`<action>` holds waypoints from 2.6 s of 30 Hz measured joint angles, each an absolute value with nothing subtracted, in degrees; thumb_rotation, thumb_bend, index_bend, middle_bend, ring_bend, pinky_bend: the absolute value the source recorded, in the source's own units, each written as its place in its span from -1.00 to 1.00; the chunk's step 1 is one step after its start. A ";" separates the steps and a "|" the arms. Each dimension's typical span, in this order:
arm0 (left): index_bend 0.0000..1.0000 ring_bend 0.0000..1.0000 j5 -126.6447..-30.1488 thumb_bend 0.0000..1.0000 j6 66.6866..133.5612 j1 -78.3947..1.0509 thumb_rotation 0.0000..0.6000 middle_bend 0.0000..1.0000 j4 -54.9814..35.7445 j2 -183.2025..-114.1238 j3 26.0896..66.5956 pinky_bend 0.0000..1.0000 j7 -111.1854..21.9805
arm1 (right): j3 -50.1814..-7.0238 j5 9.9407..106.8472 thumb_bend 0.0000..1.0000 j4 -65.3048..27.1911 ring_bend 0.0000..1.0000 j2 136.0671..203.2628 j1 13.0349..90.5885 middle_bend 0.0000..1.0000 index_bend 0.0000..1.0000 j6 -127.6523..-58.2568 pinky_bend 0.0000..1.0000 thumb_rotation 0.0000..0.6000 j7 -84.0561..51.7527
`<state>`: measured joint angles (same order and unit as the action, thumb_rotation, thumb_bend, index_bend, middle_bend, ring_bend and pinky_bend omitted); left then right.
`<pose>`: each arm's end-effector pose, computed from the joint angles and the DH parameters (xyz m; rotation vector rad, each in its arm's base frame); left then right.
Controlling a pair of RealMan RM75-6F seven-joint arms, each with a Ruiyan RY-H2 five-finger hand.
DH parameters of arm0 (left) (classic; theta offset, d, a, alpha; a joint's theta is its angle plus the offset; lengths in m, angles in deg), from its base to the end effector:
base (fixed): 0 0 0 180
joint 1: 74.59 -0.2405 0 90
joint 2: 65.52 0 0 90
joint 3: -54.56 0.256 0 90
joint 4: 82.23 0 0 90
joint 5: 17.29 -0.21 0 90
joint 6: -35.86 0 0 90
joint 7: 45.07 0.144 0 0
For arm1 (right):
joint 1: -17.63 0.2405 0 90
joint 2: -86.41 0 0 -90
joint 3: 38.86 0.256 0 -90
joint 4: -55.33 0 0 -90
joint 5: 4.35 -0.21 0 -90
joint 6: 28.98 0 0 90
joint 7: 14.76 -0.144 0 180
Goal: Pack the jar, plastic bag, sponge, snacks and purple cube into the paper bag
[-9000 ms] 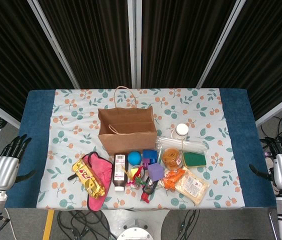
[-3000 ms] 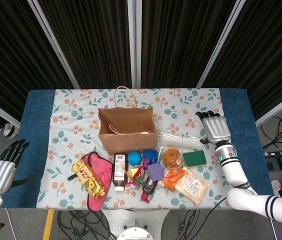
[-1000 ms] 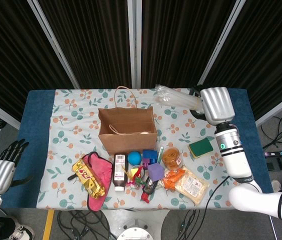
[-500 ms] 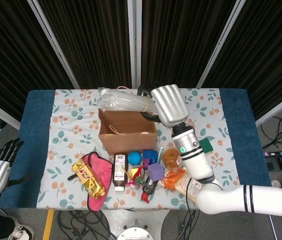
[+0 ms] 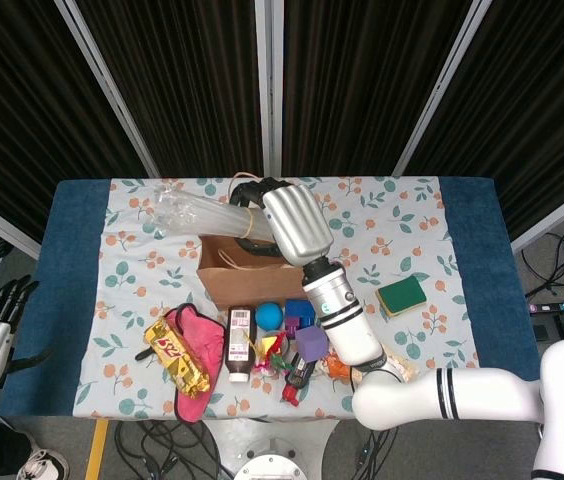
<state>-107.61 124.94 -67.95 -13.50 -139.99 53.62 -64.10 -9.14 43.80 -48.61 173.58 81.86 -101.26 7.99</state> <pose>-0.3530 0.1893 0.1409 -1.4092 -0.9087 -1.0642 0.0726 -0.3597 0.0723 1.5923 -0.9718 1.6386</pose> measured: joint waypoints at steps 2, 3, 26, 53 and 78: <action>-0.80 -0.88 -107.47 -0.79 124.94 -68.05 1.00 -0.69 -13.81 -140.04 53.60 -0.60 -64.38 | -9.41 45.54 -0.59 -46.19 -0.15 175.15 81.41 0.01 0.13 -100.85 0.08 1.00 3.43; -0.80 -0.88 -107.43 -0.79 124.89 -68.05 1.00 -0.69 -13.91 -140.07 53.59 -0.60 -64.48 | -9.55 46.29 -0.59 -45.13 -0.15 175.78 81.17 0.01 0.13 -100.60 0.08 1.00 1.39; -0.80 -0.88 -107.33 -0.79 124.14 -67.91 1.00 -0.69 -15.34 -140.49 53.68 -0.60 -64.65 | -13.46 60.45 -1.00 -35.36 -0.84 175.76 76.51 -0.53 -0.72 -87.62 -0.60 1.00 -22.40; -0.80 -0.87 -108.84 -0.79 124.44 -67.14 1.00 -0.69 -12.93 -140.50 53.94 -0.60 -63.00 | -27.81 58.64 -1.00 -51.91 -0.79 159.11 52.30 -0.51 -0.66 -102.65 -0.61 1.00 1.63; -0.80 -0.88 -108.39 -0.79 124.34 -67.76 1.00 -0.69 -13.05 -140.30 54.30 -0.60 -63.18 | -32.58 51.20 -1.00 -49.34 -0.79 164.30 52.79 -0.52 -0.69 -92.83 -0.60 1.00 9.70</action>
<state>-108.39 124.34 -67.76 -13.05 -140.30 54.30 -63.18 -32.58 51.20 -49.34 164.30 52.79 -92.83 9.70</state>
